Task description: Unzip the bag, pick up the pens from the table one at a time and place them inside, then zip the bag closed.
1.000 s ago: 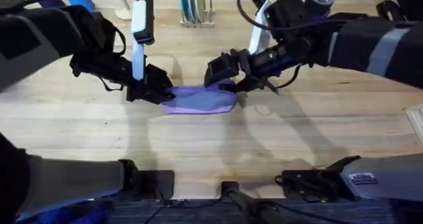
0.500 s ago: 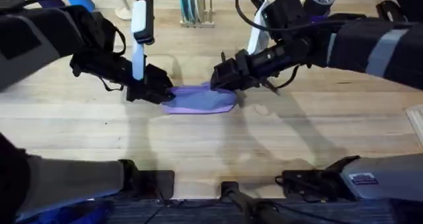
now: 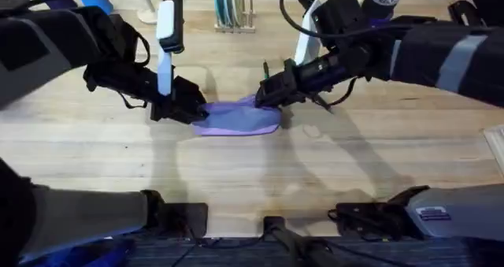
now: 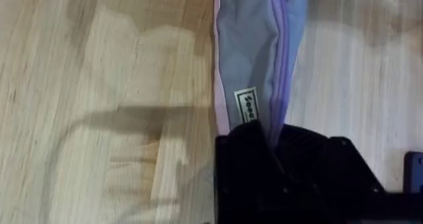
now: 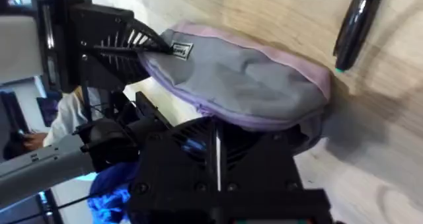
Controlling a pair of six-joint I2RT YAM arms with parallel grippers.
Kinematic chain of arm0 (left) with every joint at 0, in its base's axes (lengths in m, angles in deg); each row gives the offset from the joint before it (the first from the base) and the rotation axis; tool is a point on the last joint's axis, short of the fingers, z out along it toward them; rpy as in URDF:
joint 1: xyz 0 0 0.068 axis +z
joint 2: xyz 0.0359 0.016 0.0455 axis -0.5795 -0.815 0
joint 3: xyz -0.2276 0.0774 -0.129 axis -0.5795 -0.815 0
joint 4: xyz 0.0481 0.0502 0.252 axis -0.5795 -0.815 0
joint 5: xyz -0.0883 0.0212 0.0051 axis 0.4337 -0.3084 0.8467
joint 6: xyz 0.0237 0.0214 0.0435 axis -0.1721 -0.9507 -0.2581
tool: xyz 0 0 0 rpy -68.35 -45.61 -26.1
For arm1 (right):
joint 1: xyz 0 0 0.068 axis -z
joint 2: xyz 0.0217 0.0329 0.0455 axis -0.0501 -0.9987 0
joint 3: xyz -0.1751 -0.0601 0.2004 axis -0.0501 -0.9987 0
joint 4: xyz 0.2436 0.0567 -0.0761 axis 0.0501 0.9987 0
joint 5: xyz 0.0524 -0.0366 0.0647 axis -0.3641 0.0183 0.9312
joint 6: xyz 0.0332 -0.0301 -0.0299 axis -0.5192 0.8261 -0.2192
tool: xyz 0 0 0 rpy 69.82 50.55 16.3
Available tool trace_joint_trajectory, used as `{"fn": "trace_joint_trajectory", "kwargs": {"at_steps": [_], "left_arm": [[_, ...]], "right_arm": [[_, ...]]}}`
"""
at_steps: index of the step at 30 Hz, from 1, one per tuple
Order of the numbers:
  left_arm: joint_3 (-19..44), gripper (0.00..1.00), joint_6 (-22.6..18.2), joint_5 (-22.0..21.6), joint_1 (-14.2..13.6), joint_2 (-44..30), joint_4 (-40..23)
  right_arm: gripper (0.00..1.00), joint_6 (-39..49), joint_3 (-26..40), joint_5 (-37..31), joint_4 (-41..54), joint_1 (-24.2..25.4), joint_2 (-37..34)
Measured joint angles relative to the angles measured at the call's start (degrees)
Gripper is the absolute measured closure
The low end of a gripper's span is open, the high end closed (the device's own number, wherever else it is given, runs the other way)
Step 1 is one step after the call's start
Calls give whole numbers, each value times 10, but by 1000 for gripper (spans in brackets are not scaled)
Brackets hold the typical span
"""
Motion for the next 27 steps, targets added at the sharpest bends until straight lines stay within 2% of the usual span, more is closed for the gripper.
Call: {"fn": "trace_joint_trajectory", "kwargs": {"at_steps": [12, 18, 23, 27], "left_arm": [[1, 958, 0, 0, 0, 0, -1], [1, 958, 0, 0, 0, 0, -1], [1, 958, 0, 0, 0, 0, -1], [1, 958, 0, 0, 0, 0, -1]], "right_arm": [[968, 51, 1, -73, -22, -25, 132], [970, 68, 3, -102, -43, -54, 157], [971, 99, 3, -151, -32, -56, 170], [962, 126, 8, -196, -10, -56, 206]]}}
